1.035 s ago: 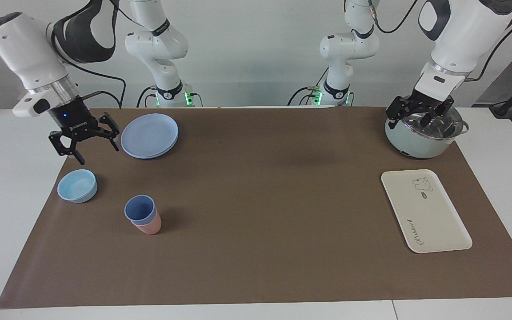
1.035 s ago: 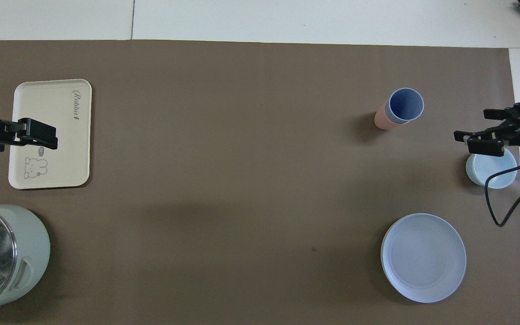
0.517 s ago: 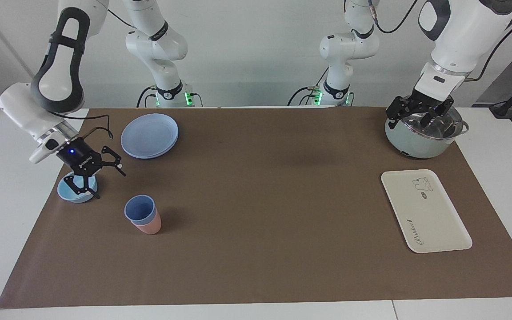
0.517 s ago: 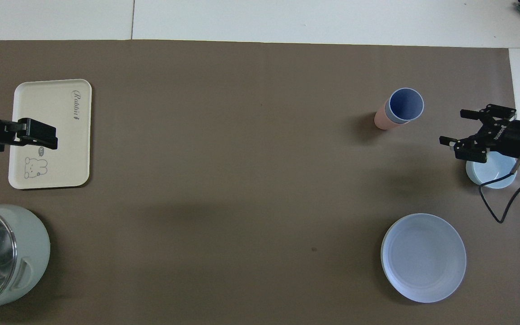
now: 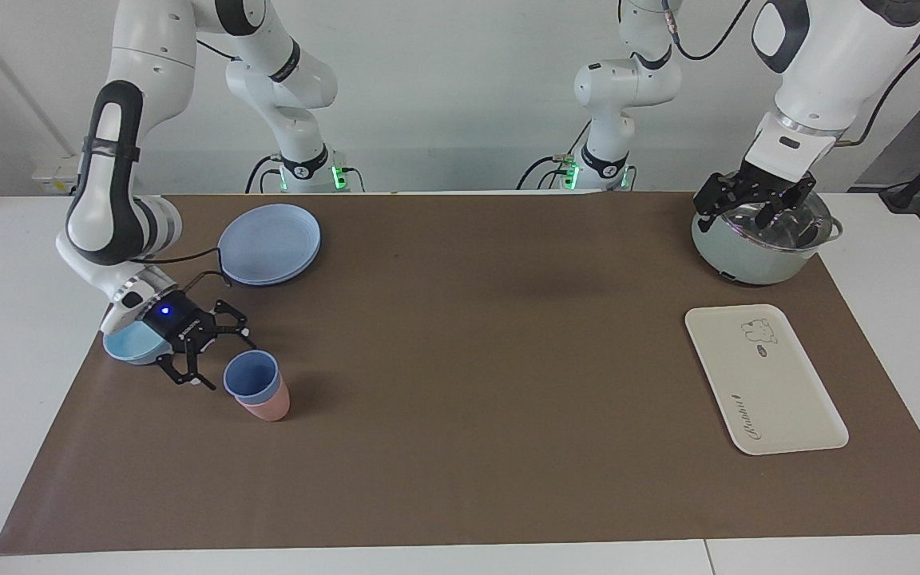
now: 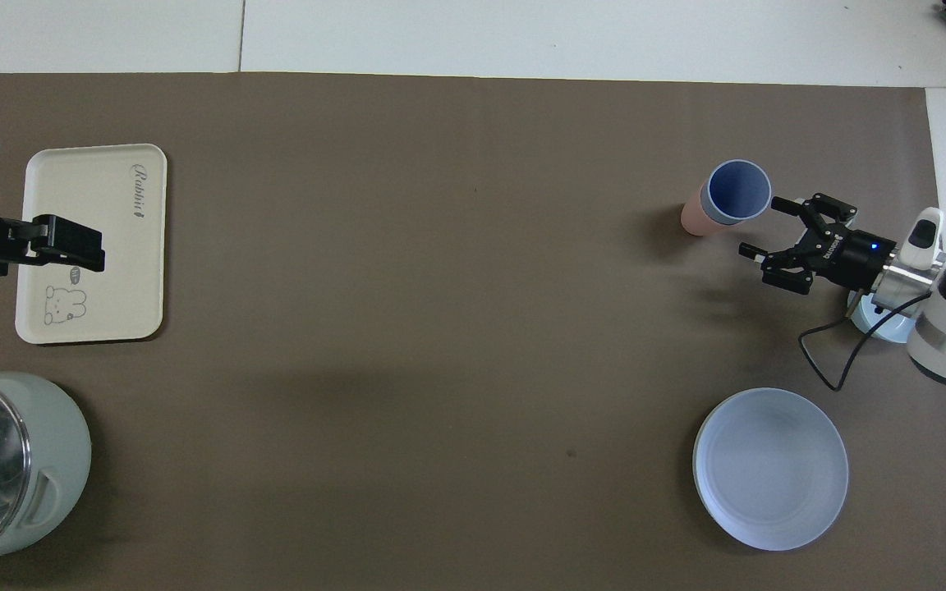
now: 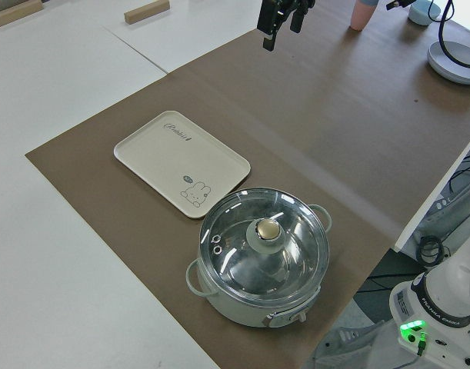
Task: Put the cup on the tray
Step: 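Close the right gripper on the blue-and-pink cup rim, then lift the cup with the right gripper while the left gripper reaches over, then grasp the cup with the left gripper from the right gripper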
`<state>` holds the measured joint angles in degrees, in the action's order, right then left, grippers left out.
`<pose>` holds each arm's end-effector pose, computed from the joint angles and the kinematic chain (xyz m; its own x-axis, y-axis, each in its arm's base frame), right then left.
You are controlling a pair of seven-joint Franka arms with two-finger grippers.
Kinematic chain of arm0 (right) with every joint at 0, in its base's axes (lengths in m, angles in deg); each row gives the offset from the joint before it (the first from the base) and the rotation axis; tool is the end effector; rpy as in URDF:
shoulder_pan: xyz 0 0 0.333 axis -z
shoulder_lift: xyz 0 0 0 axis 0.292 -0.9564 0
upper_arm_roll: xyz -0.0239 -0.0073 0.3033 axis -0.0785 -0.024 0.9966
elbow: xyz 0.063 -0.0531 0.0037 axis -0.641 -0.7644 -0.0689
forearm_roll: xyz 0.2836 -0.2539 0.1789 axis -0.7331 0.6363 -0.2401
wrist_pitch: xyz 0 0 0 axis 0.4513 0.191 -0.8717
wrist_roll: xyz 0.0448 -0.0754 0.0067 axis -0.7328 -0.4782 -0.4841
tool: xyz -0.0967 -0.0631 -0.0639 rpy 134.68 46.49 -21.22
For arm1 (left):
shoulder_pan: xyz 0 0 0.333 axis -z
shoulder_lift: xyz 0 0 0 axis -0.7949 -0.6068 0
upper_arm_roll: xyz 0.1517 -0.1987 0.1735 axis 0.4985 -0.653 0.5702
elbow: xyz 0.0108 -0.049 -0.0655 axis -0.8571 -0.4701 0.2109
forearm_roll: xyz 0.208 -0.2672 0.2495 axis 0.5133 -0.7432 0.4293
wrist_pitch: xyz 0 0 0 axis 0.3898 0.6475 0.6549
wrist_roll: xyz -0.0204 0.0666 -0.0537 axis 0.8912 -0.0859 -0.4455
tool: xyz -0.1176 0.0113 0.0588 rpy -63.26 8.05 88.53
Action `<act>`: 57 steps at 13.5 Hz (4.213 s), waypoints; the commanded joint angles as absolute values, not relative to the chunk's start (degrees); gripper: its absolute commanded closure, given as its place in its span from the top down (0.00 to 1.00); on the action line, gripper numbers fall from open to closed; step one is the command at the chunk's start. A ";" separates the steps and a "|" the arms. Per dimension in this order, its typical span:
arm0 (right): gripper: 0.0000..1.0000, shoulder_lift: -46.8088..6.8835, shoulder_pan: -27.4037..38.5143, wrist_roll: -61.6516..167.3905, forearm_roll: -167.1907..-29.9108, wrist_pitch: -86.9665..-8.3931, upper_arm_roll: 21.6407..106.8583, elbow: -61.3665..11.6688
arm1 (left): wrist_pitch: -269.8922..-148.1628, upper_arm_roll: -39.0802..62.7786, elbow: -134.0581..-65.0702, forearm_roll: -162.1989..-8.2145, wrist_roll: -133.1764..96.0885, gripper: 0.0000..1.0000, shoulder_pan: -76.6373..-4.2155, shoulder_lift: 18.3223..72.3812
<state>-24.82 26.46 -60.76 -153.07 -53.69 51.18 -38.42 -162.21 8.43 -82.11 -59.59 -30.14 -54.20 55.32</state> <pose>0.6125 -0.1035 0.2324 0.3939 0.2987 0.8693 0.7568 -0.6421 -0.1222 0.5822 -0.0488 0.5758 0.9998 -0.0183 -0.0027 -0.0183 -0.9998 -0.0072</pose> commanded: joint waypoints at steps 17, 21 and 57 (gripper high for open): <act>0.76 -29.58 21.11 -67.80 -168.95 -58.31 51.78 -34.13 | -161.78 8.11 -83.09 -59.89 -30.47 1.00 -54.93 56.55; 0.00 -28.80 19.98 -63.86 -168.51 -59.19 52.04 -33.42 | -161.52 8.11 -83.09 -59.89 -30.30 1.00 -54.93 56.55; 0.00 -8.58 -15.01 34.50 -69.81 -56.82 52.48 -23.58 | -205.91 7.49 -94.60 -104.98 -17.02 0.32 -25.75 49.08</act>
<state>-7.89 -15.04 33.01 -71.26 -57.70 52.43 -25.03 -206.89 6.41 -92.82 -104.47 -16.37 -27.12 47.30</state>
